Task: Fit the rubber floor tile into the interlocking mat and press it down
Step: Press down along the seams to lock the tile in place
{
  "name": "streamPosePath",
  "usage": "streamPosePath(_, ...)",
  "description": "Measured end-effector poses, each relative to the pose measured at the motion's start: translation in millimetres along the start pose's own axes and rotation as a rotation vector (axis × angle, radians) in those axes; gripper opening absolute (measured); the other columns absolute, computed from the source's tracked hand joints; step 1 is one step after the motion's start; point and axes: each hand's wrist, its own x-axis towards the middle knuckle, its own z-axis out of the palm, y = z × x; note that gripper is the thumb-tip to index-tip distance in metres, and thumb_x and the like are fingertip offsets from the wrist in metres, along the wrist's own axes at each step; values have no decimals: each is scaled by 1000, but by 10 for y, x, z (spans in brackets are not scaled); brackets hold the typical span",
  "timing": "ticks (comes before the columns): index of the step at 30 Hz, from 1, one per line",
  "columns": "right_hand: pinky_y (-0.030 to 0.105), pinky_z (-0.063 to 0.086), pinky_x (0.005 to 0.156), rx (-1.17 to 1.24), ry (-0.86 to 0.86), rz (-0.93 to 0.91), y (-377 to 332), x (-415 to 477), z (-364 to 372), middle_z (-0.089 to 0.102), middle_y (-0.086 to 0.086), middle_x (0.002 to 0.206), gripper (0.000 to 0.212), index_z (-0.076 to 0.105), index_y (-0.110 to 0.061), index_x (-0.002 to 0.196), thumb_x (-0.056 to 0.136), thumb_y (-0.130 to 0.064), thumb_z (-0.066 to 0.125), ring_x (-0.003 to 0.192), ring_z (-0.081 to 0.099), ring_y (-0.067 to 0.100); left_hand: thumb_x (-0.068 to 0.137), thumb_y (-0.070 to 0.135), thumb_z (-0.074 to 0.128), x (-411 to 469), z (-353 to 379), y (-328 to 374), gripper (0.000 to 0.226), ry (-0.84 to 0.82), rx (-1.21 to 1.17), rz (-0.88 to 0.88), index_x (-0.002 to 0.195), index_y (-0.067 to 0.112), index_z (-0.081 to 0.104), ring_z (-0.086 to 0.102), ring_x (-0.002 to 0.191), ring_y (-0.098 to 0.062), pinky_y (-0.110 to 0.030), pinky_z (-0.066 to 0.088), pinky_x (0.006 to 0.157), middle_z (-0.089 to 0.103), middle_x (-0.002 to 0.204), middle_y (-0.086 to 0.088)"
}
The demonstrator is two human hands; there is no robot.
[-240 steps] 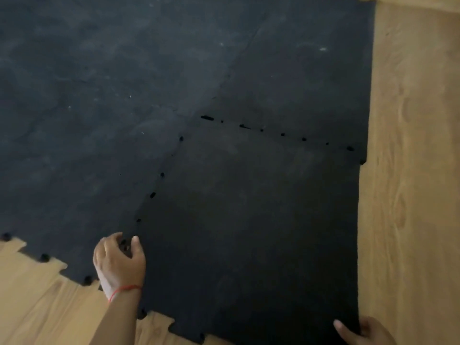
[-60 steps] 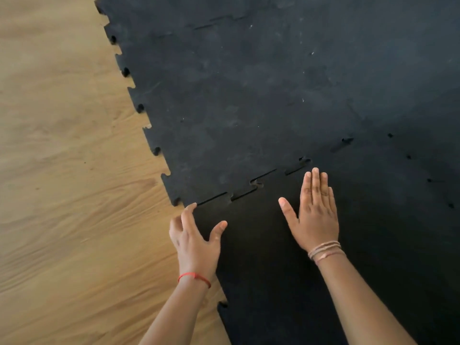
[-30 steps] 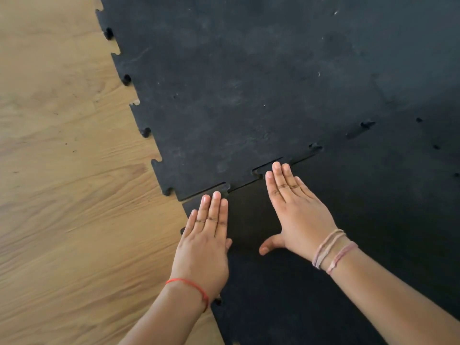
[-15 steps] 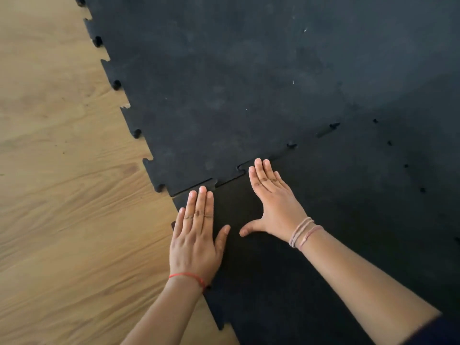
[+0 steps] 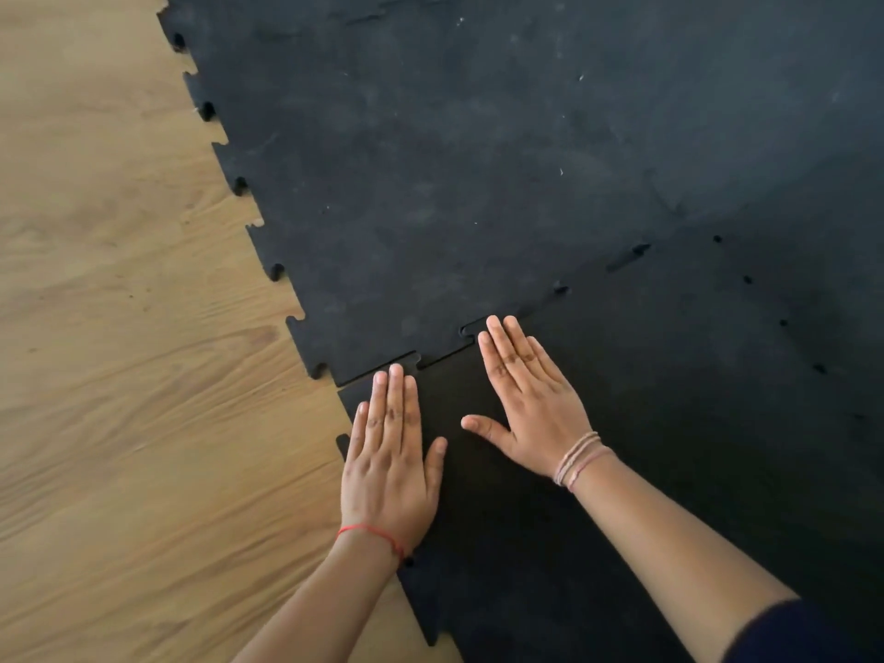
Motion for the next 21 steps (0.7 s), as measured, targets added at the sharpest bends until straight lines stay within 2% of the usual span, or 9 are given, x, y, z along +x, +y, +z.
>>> streamPosePath(6, 42, 21, 113, -36, -5, 1, -7, 57, 31, 25, 17, 152, 87, 24, -1, 144, 88, -67, 11, 141, 22, 27, 95, 44, 12, -22, 6, -26, 61, -22, 23, 6, 144, 7, 11, -8, 142, -15, -31, 0, 113, 15, 152, -8)
streamPosePath(11, 36, 15, 116, -32, 9, 6, 6, 96, 76, 21, 15, 154, 85, 17, -4, 145, 88, -67, 13, 142, 17, 25, 91, 42, 27, 44, -1, -51, 64, -39, 41, 31, 143, 6, 16, -3, 140, -16, -31, 0, 112, 15, 152, -9)
streamPosePath(17, 35, 13, 115, -12, 12, 11, -24, 126, 66, 24, 15, 153, 85, 22, -3, 144, 88, -66, 13, 142, 19, 25, 91, 42, 29, 78, -1, -84, 66, -71, 65, 41, 143, 5, 16, -7, 141, -16, -30, -2, 113, 14, 153, -9)
streamPosePath(19, 36, 16, 117, -26, 12, 11, -11, 119, 53, 27, 15, 152, 85, 24, -3, 144, 88, -66, 10, 141, 21, 25, 91, 44, 28, 73, -8, -89, 66, -77, 89, 46, 143, 5, 15, -12, 142, -15, -30, -2, 112, 15, 152, -10)
streamPosePath(21, 40, 23, 113, -38, 30, 13, -17, 125, 52, 31, 15, 150, 85, 27, -3, 142, 89, -66, 9, 139, 24, 25, 93, 45, 22, 86, -4, -104, 65, -69, 123, 66, 142, 5, 14, -15, 142, -14, -30, -2, 112, 16, 151, -12)
